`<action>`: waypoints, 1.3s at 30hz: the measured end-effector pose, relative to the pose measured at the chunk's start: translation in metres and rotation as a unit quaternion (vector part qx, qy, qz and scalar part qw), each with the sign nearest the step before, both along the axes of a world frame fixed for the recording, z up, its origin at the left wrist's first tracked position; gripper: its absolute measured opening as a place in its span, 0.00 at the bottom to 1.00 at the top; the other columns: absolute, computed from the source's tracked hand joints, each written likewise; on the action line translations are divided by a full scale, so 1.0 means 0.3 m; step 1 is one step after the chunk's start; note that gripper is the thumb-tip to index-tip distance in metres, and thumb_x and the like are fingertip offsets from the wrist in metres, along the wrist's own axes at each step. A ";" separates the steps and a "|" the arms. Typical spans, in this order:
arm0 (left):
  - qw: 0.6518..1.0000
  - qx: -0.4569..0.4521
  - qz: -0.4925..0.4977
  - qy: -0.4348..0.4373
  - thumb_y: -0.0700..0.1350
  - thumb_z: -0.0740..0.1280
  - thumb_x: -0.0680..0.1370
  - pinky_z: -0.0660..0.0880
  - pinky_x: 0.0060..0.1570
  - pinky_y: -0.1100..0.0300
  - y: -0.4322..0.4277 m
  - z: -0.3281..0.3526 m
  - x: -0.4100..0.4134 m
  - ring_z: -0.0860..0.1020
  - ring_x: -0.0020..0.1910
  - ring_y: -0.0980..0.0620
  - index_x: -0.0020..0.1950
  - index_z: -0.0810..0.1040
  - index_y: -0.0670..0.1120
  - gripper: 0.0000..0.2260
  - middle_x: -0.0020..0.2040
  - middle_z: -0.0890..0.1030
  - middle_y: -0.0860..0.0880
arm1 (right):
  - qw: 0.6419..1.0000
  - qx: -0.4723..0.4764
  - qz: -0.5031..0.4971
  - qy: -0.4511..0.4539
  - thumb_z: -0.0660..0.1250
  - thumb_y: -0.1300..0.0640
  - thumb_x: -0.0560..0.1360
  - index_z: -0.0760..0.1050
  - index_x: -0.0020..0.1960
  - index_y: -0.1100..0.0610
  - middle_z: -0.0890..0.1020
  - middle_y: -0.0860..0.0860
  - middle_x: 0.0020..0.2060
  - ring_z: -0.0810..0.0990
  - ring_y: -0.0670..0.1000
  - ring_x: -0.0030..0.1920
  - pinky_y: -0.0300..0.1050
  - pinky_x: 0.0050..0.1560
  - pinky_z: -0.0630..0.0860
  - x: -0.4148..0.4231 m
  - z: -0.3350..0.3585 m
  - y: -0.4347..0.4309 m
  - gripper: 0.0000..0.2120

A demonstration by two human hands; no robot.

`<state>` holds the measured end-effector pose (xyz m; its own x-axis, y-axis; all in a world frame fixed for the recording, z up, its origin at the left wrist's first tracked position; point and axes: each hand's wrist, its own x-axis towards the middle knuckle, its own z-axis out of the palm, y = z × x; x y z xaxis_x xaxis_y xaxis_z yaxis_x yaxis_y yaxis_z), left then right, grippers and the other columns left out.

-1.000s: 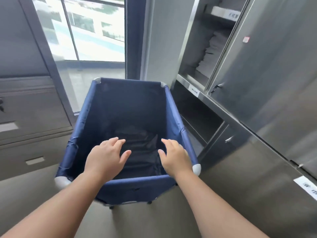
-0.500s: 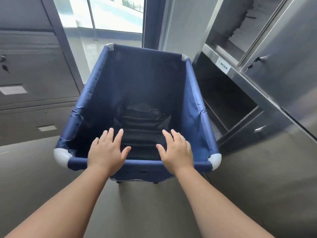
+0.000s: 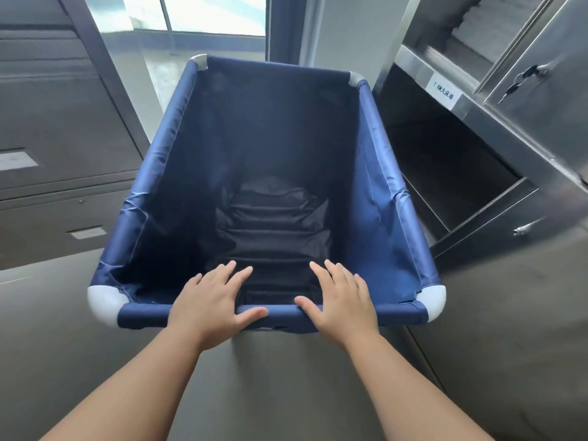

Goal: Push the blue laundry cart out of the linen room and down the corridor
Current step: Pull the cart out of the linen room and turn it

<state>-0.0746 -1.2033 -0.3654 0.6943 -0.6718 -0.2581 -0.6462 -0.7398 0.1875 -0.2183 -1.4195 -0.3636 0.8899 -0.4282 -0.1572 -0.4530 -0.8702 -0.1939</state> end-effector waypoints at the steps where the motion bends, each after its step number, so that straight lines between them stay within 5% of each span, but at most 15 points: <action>1: 1.000 0.003 -0.011 0.002 0.82 0.39 0.66 0.58 0.75 0.48 0.005 -0.002 0.000 0.56 0.79 0.51 0.80 0.53 0.61 0.47 0.81 0.57 0.53 | 1.000 -0.017 0.004 -0.001 0.44 0.27 0.73 0.54 0.79 0.44 0.60 0.50 0.79 0.54 0.52 0.78 0.55 0.76 0.50 -0.001 -0.005 0.003 0.38; 10: 1.000 -0.001 0.001 0.000 0.83 0.39 0.63 0.58 0.75 0.47 -0.001 -0.006 0.009 0.58 0.78 0.51 0.79 0.54 0.61 0.49 0.81 0.57 0.53 | 1.000 -0.013 0.026 -0.002 0.44 0.22 0.71 0.56 0.78 0.40 0.61 0.48 0.78 0.53 0.51 0.78 0.56 0.77 0.45 -0.003 -0.020 -0.005 0.41; 19: 1.000 0.006 0.002 0.006 0.83 0.37 0.62 0.56 0.76 0.44 0.019 -0.008 -0.037 0.54 0.79 0.49 0.80 0.53 0.60 0.50 0.81 0.56 0.52 | 1.000 -0.003 0.018 -0.009 0.47 0.22 0.70 0.60 0.76 0.39 0.63 0.47 0.77 0.54 0.50 0.78 0.56 0.76 0.53 -0.044 -0.023 0.013 0.39; 25: 0.999 0.002 0.028 0.018 0.83 0.38 0.62 0.68 0.68 0.49 0.052 -0.008 -0.140 0.53 0.80 0.52 0.80 0.51 0.61 0.50 0.82 0.54 0.54 | 0.999 0.009 0.046 0.006 0.46 0.21 0.69 0.60 0.76 0.38 0.62 0.46 0.78 0.53 0.49 0.78 0.56 0.76 0.52 -0.118 -0.022 0.024 0.39; 33: 0.997 0.004 0.078 0.000 0.83 0.41 0.64 0.76 0.55 0.50 0.083 -0.008 -0.336 0.72 0.68 0.51 0.78 0.54 0.64 0.46 0.81 0.56 0.56 | 0.994 0.007 0.107 0.015 0.42 0.21 0.69 0.61 0.75 0.39 0.62 0.48 0.78 0.55 0.49 0.77 0.57 0.75 0.54 -0.241 -0.014 0.015 0.41; 39: 0.994 -0.001 0.105 -0.008 0.82 0.40 0.64 0.75 0.53 0.50 0.092 -0.008 -0.497 0.73 0.68 0.52 0.77 0.57 0.64 0.45 0.80 0.58 0.58 | 0.991 0.004 0.134 0.025 0.44 0.23 0.70 0.61 0.76 0.41 0.64 0.48 0.77 0.56 0.49 0.77 0.54 0.74 0.57 -0.344 0.007 0.012 0.40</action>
